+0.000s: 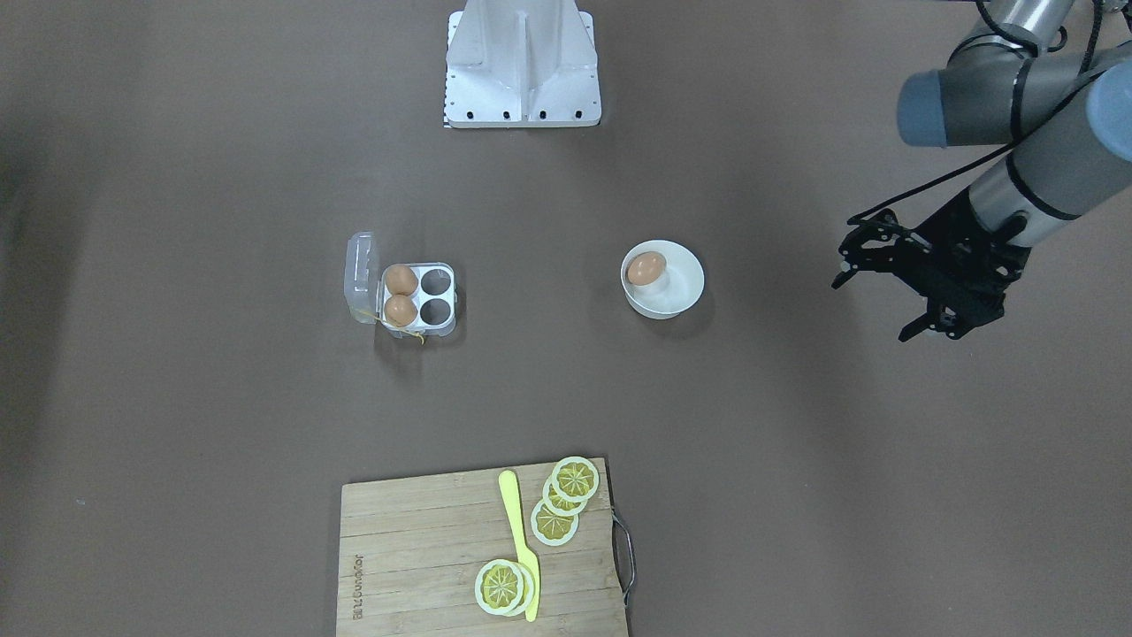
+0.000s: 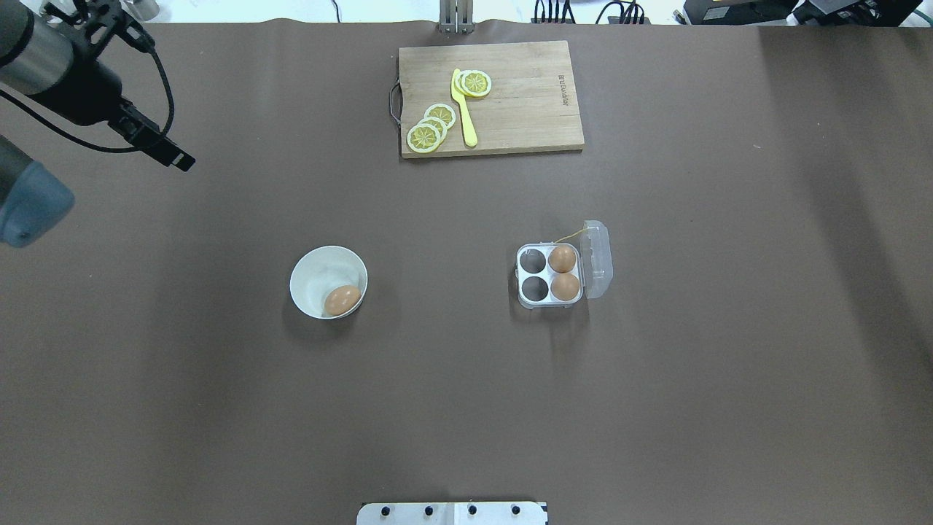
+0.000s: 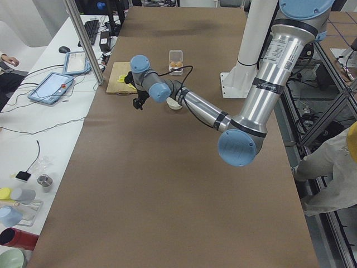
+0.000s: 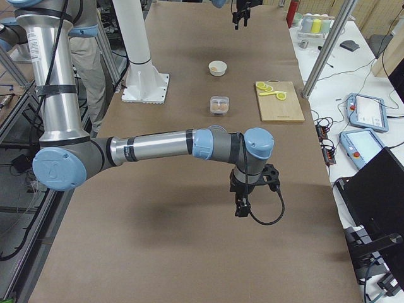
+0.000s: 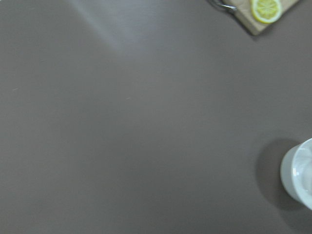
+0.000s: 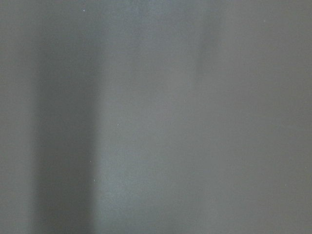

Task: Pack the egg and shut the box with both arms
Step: 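Move the left gripper over the white bowl and lower toward the egg, then close the left gripper around the brown egg in the bowl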

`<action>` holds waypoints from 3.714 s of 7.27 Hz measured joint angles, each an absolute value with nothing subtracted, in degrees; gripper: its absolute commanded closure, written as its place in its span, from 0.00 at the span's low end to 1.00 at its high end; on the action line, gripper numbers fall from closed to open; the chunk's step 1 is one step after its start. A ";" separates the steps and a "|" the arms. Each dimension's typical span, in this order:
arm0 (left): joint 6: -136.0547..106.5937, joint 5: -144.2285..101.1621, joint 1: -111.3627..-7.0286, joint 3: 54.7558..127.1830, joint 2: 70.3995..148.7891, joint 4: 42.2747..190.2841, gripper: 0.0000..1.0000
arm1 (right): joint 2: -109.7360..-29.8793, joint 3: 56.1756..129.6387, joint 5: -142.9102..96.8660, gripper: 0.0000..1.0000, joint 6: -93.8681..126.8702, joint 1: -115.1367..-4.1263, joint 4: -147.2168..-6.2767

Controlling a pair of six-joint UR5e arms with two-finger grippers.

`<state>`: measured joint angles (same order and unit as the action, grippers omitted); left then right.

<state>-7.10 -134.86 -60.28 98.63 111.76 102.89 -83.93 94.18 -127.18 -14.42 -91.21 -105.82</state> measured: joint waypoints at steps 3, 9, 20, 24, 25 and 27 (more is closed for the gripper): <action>-7.04 -130.07 -52.83 98.51 115.58 102.75 0.04 | -84.19 94.14 -127.18 0.00 -14.43 -91.08 -105.80; -6.86 -124.26 -45.32 98.35 118.83 102.74 0.20 | -84.45 94.32 -127.23 0.00 -14.50 -90.71 -105.73; -6.78 -118.15 -37.52 95.58 118.42 103.08 0.24 | -84.55 95.46 -127.80 0.00 -14.41 -90.58 -105.82; -7.06 -117.40 -35.86 95.54 118.38 103.17 0.26 | -84.55 95.45 -127.38 0.00 -14.43 -90.54 -105.77; -7.10 -117.36 -35.49 95.54 118.40 103.15 0.26 | -84.55 95.45 -127.36 0.00 -14.47 -90.53 -105.79; -7.12 -117.34 -35.06 95.47 118.42 103.18 0.26 | -84.55 95.45 -127.35 0.00 -14.48 -90.49 -105.82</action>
